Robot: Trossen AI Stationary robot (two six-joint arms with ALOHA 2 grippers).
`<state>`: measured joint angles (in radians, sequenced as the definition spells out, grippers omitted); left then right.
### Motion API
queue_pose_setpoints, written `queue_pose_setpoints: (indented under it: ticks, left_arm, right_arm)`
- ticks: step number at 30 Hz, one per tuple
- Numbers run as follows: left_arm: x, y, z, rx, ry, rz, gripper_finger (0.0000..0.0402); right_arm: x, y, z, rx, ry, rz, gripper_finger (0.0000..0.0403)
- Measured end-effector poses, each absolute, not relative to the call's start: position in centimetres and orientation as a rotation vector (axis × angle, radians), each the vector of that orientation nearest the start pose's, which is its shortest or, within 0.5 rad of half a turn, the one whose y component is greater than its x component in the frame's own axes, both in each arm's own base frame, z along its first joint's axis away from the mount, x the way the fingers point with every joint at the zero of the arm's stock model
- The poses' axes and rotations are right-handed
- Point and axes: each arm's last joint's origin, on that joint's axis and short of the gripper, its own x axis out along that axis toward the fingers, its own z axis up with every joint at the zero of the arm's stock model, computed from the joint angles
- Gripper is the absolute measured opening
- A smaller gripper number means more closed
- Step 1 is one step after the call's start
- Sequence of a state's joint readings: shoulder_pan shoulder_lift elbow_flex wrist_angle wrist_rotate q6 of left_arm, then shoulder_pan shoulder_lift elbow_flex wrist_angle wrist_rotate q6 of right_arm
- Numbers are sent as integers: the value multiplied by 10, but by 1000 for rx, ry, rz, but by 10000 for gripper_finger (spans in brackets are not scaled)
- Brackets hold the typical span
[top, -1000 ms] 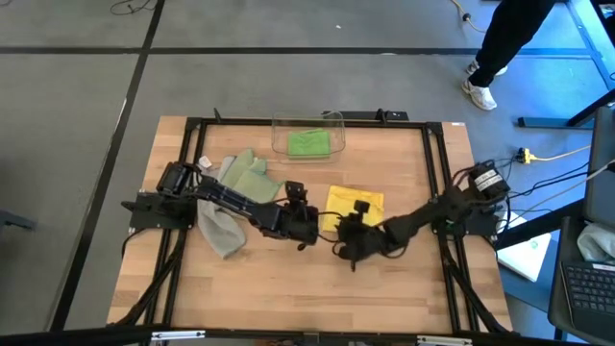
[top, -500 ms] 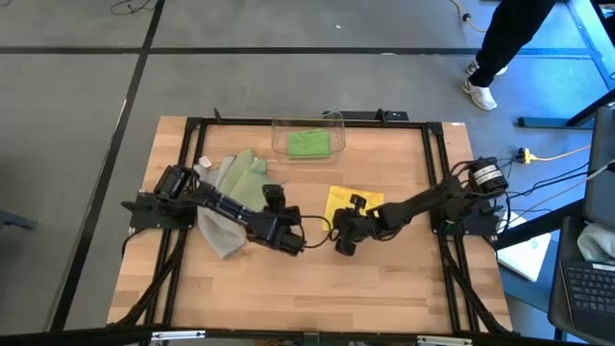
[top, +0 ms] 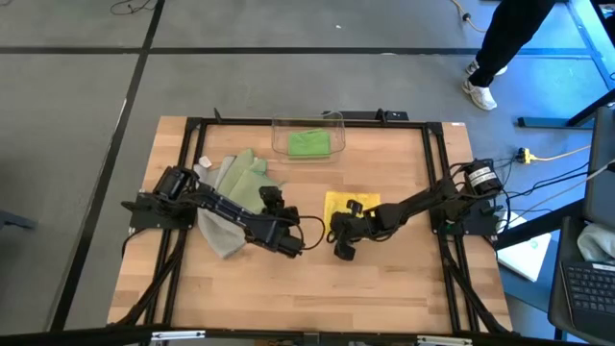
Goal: Fold microfiber towels
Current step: Fold the yellow microfiber cloth
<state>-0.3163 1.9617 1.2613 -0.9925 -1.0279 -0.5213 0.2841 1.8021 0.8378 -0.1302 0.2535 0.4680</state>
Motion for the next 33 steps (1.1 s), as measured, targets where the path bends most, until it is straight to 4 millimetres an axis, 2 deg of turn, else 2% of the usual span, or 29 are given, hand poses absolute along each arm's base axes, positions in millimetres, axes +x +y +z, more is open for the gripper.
queue_pose_setpoints:
  ticks: [5,10,16,20,23,25,27,30,33]
  left_arm:
    - [329,-81,153,632,1110,827,176]
    - [330,-81,153,628,1106,826,176]
    - [333,-82,153,627,1090,810,176]
    - [339,-82,153,636,1072,782,176]
    - [344,-82,153,631,1055,763,176]
    - [347,-81,153,622,1051,748,176]
    - [350,-80,153,611,1046,728,176]
    - [357,-77,153,601,1036,691,176]
    - [366,-75,155,587,1005,642,176]
  right_arm:
    - [290,100,107,86,1106,-180,120]
    - [271,138,113,-6,1156,107,120]
    - [230,180,120,-160,1263,396,120]
    - [200,195,123,-300,1349,512,120]
    - [184,196,129,-395,1388,505,120]
    - [181,198,137,-449,1359,471,120]
    - [181,199,148,-512,1308,412,120]
    - [188,208,176,-514,1165,364,120]
    - [189,212,192,-518,1141,318,120]
